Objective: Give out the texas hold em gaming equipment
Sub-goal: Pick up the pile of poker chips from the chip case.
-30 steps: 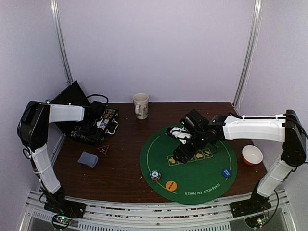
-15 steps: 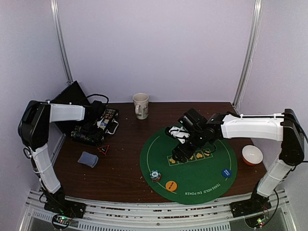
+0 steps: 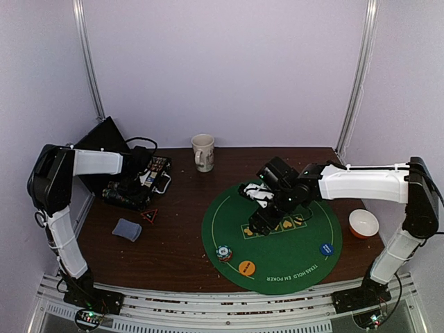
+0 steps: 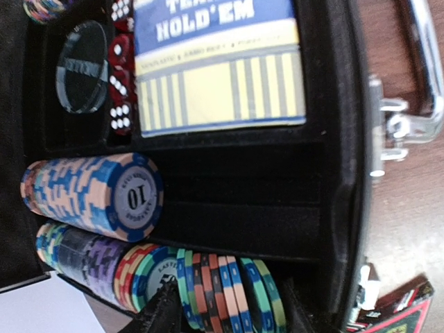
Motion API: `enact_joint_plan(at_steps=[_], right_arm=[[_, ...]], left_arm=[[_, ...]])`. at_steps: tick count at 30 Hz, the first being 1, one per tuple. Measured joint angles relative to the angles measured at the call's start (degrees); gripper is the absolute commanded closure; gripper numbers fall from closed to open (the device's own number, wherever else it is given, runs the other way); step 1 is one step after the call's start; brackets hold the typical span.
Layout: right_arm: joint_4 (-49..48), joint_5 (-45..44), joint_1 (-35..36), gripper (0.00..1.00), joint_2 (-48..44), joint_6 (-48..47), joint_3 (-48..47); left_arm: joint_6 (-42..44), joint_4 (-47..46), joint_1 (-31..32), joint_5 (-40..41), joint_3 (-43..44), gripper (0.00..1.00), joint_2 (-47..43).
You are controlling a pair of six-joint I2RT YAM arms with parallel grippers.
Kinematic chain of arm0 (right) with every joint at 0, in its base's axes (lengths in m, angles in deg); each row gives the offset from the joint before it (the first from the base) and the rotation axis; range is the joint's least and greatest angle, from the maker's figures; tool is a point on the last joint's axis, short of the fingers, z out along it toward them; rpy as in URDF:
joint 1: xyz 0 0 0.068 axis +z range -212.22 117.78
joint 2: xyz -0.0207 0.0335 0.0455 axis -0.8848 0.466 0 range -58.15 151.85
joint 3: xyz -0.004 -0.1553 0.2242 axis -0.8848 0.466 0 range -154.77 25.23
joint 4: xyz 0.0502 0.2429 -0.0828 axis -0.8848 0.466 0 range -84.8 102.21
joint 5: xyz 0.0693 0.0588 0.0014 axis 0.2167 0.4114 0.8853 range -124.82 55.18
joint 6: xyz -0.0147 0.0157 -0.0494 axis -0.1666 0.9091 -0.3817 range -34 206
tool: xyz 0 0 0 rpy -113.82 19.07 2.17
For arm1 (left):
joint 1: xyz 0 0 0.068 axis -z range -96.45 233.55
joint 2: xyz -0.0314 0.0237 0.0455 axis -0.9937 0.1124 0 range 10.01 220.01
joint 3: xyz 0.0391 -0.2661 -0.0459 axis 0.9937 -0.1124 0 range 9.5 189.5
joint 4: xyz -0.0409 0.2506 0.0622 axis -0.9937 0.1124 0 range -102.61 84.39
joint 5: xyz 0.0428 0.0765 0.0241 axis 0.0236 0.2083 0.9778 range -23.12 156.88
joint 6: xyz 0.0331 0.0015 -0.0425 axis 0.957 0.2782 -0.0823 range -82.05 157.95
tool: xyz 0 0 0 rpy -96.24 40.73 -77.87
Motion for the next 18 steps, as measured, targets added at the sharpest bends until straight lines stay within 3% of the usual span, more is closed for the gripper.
enact_joint_plan(at_steps=[3, 6, 9, 11, 18], right_arm=[[0.15, 0.00, 0.00, 0.17, 0.00, -0.02, 0.00], [0.28, 0.00, 0.00, 0.17, 0.00, 0.00, 0.00], [0.28, 0.00, 0.00, 0.17, 0.00, 0.00, 0.00], [0.31, 0.00, 0.00, 0.17, 0.00, 0.00, 0.00], [0.44, 0.02, 0.00, 0.17, 0.00, 0.00, -0.02]], left_arm=[[-0.09, 0.09, -0.85, -0.72, 0.00, 0.52, 0.85], [-0.31, -0.57, -1.73, -1.79, 0.13, 0.61, 1.66], [-0.48, -0.63, -2.21, -2.34, 0.31, 0.78, 1.86], [-0.50, -0.63, -2.67, -2.73, 0.37, 0.99, 1.81], [-0.66, -0.50, -3.13, -4.57, 0.42, 1.00, 0.85]])
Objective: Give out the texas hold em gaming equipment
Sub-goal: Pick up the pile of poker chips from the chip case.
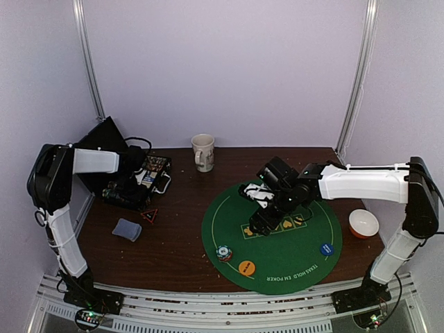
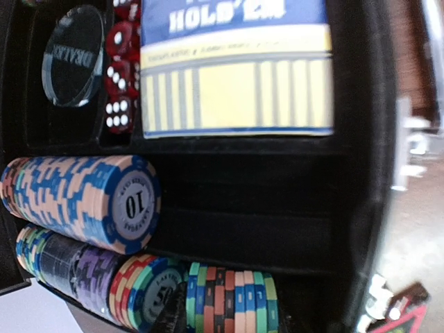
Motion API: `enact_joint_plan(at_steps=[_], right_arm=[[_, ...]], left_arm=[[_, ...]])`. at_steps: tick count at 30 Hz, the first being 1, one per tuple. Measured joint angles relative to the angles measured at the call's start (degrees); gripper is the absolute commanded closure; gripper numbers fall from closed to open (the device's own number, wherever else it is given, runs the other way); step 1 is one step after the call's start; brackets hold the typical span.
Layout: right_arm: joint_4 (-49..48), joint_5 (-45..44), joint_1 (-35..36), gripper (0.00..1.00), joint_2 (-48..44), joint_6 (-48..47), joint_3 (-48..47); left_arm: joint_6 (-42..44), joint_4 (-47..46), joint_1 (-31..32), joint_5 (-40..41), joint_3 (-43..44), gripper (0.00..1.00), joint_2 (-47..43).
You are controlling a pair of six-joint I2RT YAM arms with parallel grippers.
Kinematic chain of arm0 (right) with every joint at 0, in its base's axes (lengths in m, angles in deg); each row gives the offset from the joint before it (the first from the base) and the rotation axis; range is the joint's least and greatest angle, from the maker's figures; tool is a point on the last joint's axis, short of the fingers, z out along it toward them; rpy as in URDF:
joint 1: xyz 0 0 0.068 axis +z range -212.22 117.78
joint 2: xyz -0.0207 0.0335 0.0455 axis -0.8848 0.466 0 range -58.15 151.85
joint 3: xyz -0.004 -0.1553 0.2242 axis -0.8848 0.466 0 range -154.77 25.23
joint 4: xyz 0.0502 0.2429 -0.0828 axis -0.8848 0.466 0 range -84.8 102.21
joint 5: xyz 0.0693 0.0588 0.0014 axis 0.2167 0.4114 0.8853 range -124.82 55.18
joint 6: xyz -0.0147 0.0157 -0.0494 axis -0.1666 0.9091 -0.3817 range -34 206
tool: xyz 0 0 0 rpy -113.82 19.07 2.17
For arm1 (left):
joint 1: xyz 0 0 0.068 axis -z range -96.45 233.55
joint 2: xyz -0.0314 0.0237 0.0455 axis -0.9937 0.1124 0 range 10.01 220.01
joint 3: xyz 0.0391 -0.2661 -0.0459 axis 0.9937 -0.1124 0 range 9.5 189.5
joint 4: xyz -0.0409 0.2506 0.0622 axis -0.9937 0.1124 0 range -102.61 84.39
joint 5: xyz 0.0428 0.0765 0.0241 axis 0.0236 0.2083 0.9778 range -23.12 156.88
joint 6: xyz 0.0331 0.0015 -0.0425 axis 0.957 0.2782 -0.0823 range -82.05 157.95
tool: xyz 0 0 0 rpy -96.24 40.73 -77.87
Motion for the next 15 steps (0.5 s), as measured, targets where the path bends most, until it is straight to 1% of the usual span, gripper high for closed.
enact_joint_plan(at_steps=[3, 7, 9, 12, 15], right_arm=[[-0.02, 0.00, -0.02, 0.16, -0.17, 0.00, -0.15], [-0.11, -0.09, -0.44, 0.16, -2.64, -0.55, -0.35], [-0.07, -0.55, -0.94, 0.15, -4.59, -1.49, -0.76], [0.00, -2.12, -1.68, 0.13, -7.74, -3.96, -2.05], [0.79, -4.13, -2.14, 0.11, -10.49, -6.45, -4.26]], left_arm=[[-0.35, 0.20, -0.07, -2.49, -0.15, 1.00, -2.80], [-1.33, 0.57, 0.61, -7.72, -0.09, 1.00, -10.84], [-2.25, 0.39, 1.95, -10.84, 0.33, 1.00, -15.04], [-4.70, -1.66, 5.60, -17.07, 1.40, 1.00, -19.17], [-8.07, -5.86, 11.74, -23.78, 2.99, 1.00, -19.26]])
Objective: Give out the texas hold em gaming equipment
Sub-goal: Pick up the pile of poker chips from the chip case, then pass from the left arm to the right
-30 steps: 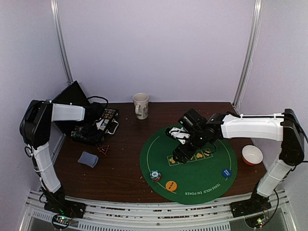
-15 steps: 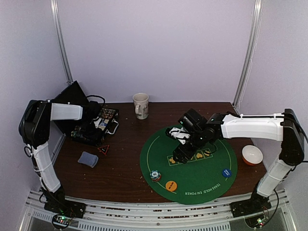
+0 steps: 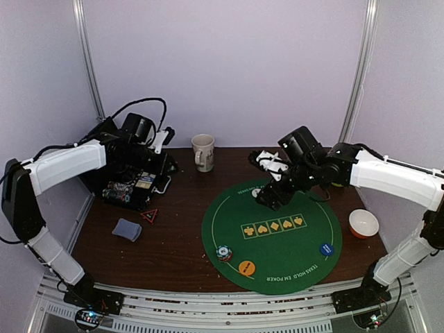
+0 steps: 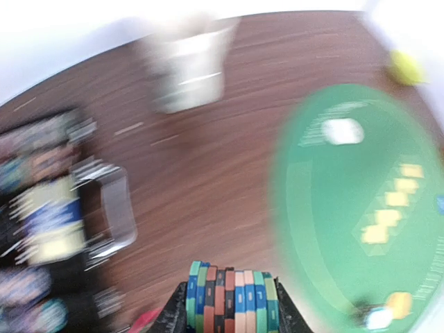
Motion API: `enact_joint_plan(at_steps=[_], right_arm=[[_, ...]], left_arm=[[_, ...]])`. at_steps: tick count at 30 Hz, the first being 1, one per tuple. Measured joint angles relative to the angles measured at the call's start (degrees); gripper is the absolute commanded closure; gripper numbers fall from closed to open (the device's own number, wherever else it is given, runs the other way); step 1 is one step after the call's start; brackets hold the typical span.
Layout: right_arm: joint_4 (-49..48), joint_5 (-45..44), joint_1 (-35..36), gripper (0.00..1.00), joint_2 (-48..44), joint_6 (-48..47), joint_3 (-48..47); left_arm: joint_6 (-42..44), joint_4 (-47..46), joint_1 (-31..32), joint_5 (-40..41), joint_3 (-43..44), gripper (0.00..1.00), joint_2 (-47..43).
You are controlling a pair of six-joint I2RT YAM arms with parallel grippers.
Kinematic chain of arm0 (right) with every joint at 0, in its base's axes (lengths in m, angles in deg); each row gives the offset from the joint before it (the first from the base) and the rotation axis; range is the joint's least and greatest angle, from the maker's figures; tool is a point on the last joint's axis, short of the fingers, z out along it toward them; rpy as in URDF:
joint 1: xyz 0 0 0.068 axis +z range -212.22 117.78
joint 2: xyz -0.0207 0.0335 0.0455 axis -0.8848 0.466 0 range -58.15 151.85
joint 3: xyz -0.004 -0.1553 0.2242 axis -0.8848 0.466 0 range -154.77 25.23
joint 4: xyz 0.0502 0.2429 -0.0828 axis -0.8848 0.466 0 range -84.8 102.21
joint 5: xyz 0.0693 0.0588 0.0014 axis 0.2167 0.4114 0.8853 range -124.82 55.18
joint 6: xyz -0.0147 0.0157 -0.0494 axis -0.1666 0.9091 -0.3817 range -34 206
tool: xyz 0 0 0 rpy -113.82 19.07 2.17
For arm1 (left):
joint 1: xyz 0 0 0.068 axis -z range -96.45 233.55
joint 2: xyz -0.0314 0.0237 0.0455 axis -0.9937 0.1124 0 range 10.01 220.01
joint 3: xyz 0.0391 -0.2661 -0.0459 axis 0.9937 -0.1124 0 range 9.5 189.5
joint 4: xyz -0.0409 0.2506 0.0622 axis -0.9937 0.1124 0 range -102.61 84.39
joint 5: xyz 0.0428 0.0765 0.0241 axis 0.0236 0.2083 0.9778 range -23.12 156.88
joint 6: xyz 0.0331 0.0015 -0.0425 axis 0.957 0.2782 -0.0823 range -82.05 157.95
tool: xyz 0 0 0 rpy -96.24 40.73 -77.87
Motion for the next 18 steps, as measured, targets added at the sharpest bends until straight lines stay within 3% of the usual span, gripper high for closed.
enact_joint_plan(at_steps=[4, 7, 13, 18], right_arm=[[2.36, -2.67, -0.85, 0.10, -2.71, -1.73, -2.29], [4.83, -3.65, -1.57, 0.06, -4.72, -1.70, -2.16], [4.63, 0.70, -3.96, 0.05, -10.93, -4.37, 7.80], [0.92, 4.92, -7.54, 0.05, -10.51, -9.05, 15.21]], left_arm=[[-4.44, -7.61, 9.14, -10.25, 3.17, 1.00, 5.62], [-8.04, -14.60, 14.56, -18.08, 7.32, 1.00, 14.60], [-14.51, -21.53, 20.13, -29.09, 18.43, 1.00, 34.49], [-20.41, -26.18, 21.49, -34.77, 23.52, 1.00, 44.37]])
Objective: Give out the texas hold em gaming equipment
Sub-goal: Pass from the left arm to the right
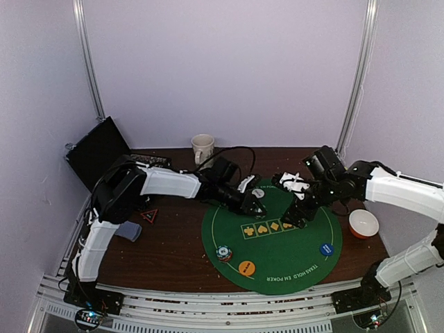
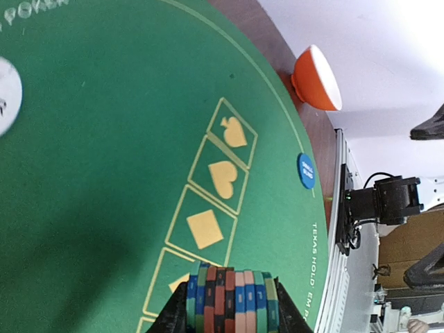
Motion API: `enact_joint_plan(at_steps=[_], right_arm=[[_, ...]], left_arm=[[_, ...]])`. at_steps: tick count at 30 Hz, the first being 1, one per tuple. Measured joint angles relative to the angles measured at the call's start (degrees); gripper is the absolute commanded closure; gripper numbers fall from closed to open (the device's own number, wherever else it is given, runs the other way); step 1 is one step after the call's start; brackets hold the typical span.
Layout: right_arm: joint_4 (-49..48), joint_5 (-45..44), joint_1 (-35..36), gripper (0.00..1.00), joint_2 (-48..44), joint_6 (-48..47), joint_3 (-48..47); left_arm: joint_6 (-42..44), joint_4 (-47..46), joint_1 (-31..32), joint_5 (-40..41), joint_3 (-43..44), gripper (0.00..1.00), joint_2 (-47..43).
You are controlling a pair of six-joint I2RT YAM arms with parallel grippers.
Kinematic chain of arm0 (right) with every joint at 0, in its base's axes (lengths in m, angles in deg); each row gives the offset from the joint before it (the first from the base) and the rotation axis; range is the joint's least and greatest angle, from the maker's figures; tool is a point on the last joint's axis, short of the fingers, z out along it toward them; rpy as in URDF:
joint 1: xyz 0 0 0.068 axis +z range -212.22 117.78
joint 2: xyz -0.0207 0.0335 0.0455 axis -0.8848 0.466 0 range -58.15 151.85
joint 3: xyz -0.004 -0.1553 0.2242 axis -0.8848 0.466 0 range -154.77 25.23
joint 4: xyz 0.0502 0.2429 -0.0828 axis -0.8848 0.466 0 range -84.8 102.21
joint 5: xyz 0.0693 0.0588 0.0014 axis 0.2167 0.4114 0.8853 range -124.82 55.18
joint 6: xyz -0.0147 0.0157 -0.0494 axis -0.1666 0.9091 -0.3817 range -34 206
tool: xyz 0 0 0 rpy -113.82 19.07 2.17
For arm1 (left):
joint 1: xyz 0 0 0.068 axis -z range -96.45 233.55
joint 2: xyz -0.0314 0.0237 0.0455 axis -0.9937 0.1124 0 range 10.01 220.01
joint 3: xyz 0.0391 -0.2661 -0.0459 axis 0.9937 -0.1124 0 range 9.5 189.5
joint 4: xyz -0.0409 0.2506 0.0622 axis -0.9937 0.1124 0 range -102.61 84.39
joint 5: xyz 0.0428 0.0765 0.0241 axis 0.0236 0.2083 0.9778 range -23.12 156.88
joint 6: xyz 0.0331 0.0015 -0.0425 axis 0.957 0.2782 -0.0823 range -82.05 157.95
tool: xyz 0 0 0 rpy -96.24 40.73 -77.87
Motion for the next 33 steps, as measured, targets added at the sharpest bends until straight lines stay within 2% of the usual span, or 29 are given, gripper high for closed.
enact_joint_plan(at_steps=[7, 11, 14, 25, 31, 33], right_arm=[[-6.43, 3.15, -0.87, 0.09, 14.23, -8.94, -2.95], [-9.44, 3.52, -0.94, 0.12, 24.00, -13.14, -7.28], [-11.76, 3.91, -0.96, 0.12, 28.02, -15.47, -8.57], [-20.57, 7.61, -1.31, 0.23, 32.85, -19.45, -8.28], [-22.95, 9.99, -1.46, 0.42, 33.55, -20.61, -7.15], [-22.88, 10.58, -1.70, 0.45, 33.75, -20.87, -7.15]], left_arm=[[-4.98, -2.71, -0.33, -1.53, 0.33, 1.00, 4.46], [-7.54, -5.22, -0.57, -1.81, -0.39, 1.00, 4.96], [-8.96, -6.82, -0.63, -2.05, -1.05, 1.00, 5.03], [-12.50, -11.72, -1.49, -3.74, -3.61, 0.99, 5.18], [-13.77, -13.97, -1.86, -4.59, -4.26, 0.99, 5.57], [-14.27, -14.84, -1.99, -4.83, -4.70, 0.98, 5.57]])
